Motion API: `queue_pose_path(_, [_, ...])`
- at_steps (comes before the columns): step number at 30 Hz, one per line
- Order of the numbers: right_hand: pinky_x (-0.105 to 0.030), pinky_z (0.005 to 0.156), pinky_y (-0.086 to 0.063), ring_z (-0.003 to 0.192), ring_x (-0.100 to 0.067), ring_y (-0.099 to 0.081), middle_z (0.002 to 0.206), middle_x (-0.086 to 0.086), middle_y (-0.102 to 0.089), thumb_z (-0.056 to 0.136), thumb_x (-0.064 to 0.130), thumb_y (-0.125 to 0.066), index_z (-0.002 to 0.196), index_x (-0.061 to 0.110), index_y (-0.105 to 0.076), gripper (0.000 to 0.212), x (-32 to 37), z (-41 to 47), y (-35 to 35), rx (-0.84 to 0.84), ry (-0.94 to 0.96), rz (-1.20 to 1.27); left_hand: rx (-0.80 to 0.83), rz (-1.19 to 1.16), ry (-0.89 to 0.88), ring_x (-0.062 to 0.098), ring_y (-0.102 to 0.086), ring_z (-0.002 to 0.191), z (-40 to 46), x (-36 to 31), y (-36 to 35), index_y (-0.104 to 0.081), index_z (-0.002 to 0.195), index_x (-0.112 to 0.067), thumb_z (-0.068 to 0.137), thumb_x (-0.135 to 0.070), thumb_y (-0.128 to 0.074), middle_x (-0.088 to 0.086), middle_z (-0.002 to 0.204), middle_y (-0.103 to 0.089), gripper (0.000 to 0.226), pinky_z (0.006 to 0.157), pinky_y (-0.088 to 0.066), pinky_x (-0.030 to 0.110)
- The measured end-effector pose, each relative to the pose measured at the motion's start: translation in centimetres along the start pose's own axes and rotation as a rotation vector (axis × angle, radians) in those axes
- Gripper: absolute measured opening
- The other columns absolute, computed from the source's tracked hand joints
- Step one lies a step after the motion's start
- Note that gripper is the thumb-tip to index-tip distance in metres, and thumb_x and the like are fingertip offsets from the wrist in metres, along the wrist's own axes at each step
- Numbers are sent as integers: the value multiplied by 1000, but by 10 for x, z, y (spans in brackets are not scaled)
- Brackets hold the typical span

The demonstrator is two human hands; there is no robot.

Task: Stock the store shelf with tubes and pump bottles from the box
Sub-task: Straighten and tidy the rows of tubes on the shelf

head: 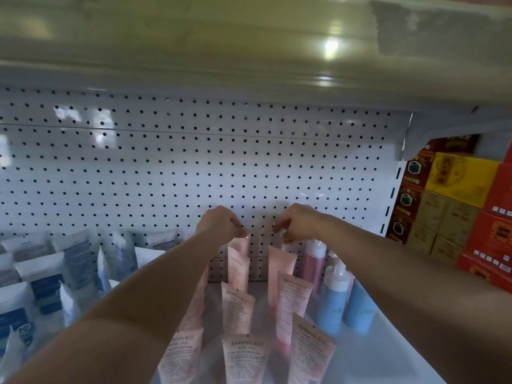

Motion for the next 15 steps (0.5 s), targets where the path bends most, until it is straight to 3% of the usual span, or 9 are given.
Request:
queue_pose_path(5, [-18,76,-50,100,-17,-69,112,5,-70,83,0,-72,104,18,-79,28,6,-1,2,-28,33,-92,-14,1,-16,13,-64,83,0,0,0,-77,84,-20,74,-32,-84,-6,84,-70,17,70,-48,25])
queue_pose_path(8, [-23,83,-57,91,-19,-74,99,1,-76,84,0,-69,98,14,-81,23,6,-1,2,-36,61,-107,-15,-5,-19,12,-64,83,1,2,0,-78,85,-21,74,-31,-84,-7,84,-71,16,68,-47,24])
queue_pose_path(11, [-24,84,-57,73,-10,-70,92,-3,-78,84,6,-71,96,14,-81,17,6,-1,1,-56,105,-100,-11,-33,-29,11,-64,81,2,4,2,-78,84,-23,76,-26,-84,-8,82,-71,10,69,-49,24])
queue_pose_path(15, [-28,85,-58,74,-12,-69,90,-5,-77,85,13,-75,95,13,-80,11,5,0,-3,-82,126,-41,-24,-50,-43,9,-65,82,3,6,2,-78,83,-23,76,-22,-83,-9,82,-72,9,75,-53,26])
Point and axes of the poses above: each hand's wrist, its own z-axis towards the middle knuckle, its own y-axis out of the back of the hand, x = y × z, the point moved 3 cm from there along z, towards the middle knuckle
